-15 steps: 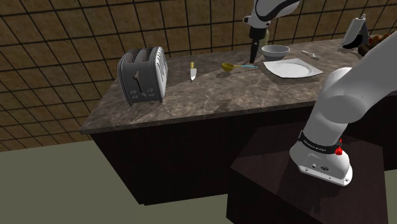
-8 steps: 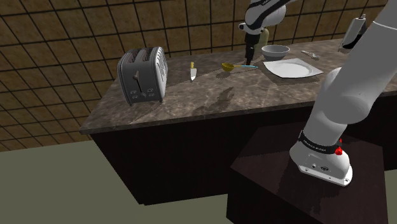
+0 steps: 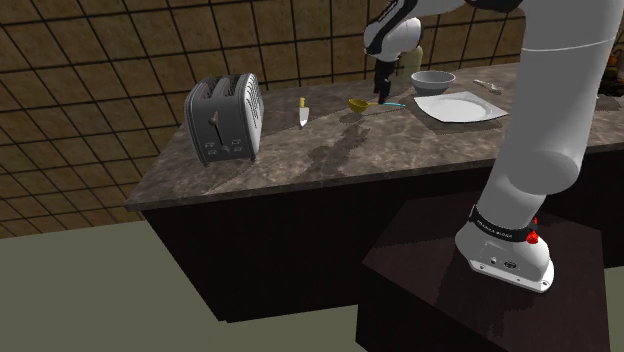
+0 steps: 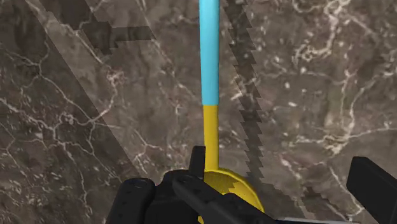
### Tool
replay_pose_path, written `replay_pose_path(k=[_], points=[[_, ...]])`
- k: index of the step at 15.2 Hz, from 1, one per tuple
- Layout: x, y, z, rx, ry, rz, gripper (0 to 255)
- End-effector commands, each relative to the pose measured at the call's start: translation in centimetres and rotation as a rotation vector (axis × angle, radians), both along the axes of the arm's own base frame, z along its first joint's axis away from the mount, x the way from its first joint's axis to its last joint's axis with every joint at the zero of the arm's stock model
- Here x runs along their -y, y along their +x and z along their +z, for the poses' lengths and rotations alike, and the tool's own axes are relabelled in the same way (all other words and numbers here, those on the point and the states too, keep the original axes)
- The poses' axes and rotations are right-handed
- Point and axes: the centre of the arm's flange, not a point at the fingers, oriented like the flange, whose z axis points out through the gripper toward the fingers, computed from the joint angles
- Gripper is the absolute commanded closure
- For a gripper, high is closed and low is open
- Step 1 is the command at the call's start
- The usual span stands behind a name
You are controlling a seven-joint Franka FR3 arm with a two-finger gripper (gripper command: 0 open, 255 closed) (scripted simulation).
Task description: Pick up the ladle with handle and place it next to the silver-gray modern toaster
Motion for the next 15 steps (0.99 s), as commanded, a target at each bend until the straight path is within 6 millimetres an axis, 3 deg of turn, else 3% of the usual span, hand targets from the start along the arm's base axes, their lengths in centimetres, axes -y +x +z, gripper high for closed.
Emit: replay_pose_path(k=[1,3,10,15], points=[[1.5,2.0,-1.0,0.006,-0.003,0.047,0],[2.5,3.4,-1.7,0.009,-0.007,0.077,0],[2.7,4.1,-5.7,0.009,-0.007,0.077,0],[2.7,4.1,-5.7,0.009,-0.007,0.077,0]])
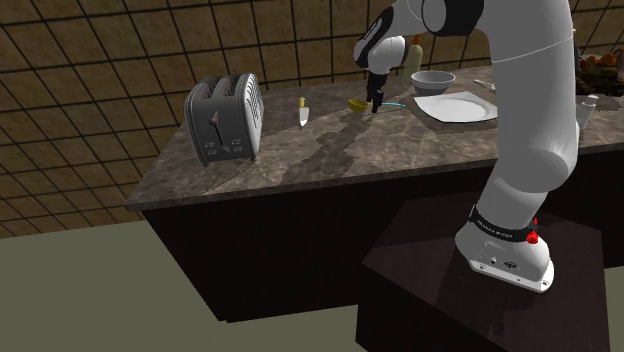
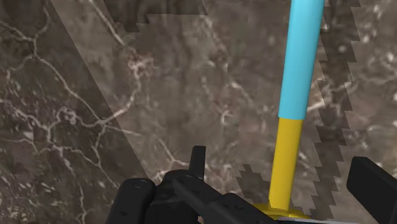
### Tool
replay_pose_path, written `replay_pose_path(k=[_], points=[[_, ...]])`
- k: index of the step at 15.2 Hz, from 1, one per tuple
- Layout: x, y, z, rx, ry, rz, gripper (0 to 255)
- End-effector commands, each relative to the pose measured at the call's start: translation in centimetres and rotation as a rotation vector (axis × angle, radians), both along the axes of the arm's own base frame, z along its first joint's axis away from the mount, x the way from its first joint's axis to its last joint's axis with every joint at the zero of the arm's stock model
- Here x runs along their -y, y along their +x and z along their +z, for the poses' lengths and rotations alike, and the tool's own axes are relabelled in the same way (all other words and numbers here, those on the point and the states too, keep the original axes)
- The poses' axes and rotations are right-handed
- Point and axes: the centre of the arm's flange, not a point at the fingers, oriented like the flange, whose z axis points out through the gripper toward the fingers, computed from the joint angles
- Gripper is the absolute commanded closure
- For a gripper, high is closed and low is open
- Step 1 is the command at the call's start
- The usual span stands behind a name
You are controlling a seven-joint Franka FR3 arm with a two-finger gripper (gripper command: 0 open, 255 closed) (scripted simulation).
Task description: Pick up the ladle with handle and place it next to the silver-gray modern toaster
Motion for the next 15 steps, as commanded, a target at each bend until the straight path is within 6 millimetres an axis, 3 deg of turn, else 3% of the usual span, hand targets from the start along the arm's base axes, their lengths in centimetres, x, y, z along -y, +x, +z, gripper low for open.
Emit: replay_pose_path(k=[1,3,4,13,15], points=[[0.0,0.0,0.0,0.0,0.0,0.0,0],[0.0,0.0,0.0,0.0,0.0,0.0,0],[0.0,0.0,0.0,0.0,0.0,0.0,255],[0.0,0.0,0.0,0.0,0.0,0.0,255],[0.0,0.0,1.0,0.0,0.0,0.0,255]])
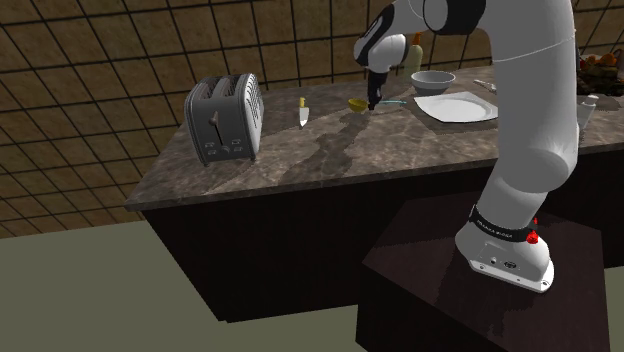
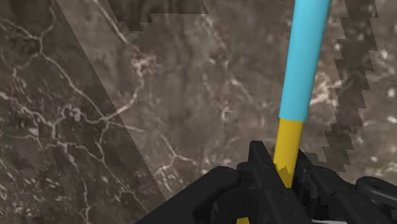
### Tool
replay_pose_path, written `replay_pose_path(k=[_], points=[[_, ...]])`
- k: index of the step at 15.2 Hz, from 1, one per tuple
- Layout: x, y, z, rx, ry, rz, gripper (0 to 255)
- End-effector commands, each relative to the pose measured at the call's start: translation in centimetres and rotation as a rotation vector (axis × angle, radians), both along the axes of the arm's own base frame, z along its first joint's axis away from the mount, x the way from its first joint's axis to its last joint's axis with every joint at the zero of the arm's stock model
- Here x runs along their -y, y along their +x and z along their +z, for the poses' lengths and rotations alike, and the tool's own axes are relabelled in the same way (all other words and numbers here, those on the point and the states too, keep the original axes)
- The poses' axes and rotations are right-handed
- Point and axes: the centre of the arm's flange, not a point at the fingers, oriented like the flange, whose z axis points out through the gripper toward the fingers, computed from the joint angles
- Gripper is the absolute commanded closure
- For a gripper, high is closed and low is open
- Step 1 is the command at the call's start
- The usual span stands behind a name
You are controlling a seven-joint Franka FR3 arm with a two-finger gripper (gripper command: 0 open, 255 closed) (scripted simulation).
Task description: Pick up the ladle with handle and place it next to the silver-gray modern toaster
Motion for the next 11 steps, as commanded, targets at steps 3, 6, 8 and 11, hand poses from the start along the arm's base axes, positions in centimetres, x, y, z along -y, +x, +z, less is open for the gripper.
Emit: replay_pose_path(k=[3,6,8,11], points=[[0.1,0.0,2.0,0.0,0.0,0.0,255],[0.1,0.0,3.6,0.0,0.0,0.0,255],[0.1,0.0,4.6,0.0,0.0,0.0,255],[0.1,0.0,6.2,0.0,0.0,0.0,255]])
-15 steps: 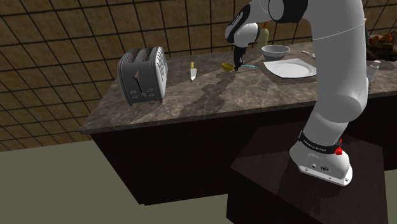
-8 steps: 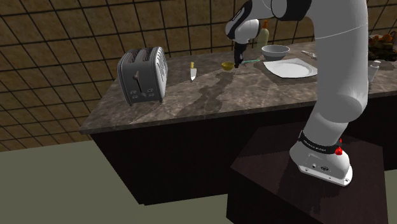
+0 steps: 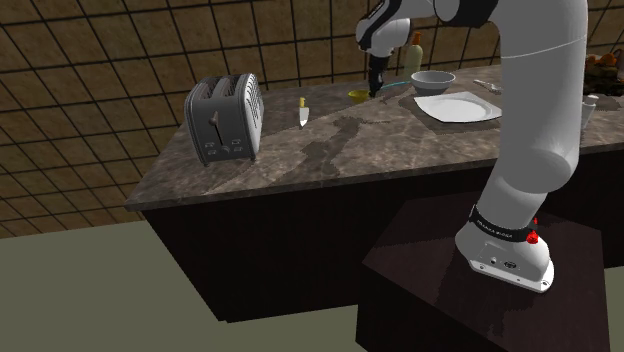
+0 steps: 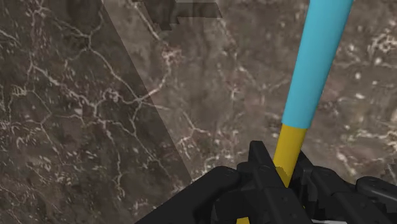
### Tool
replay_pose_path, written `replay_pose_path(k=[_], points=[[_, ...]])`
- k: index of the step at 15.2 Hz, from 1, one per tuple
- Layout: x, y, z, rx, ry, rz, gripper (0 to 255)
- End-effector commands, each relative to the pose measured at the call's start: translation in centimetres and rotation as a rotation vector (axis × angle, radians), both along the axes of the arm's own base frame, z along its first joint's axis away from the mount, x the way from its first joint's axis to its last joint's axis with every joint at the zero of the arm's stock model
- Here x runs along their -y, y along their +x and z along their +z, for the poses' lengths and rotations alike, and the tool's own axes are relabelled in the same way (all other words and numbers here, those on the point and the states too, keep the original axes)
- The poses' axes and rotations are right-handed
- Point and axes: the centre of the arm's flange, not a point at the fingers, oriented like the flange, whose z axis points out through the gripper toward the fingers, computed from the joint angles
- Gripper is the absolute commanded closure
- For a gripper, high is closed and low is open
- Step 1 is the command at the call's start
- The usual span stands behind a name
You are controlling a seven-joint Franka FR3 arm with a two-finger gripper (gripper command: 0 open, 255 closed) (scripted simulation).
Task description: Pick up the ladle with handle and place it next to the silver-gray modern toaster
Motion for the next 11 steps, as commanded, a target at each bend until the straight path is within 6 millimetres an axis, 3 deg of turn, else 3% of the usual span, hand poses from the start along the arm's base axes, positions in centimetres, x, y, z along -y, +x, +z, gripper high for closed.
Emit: replay_pose_path(k=[1,11], points=[[-0.1,0.0,1.0,0.0,0.0,0.0,255],[-0.1,0.0,6.3,0.0,0.0,0.0,255]])
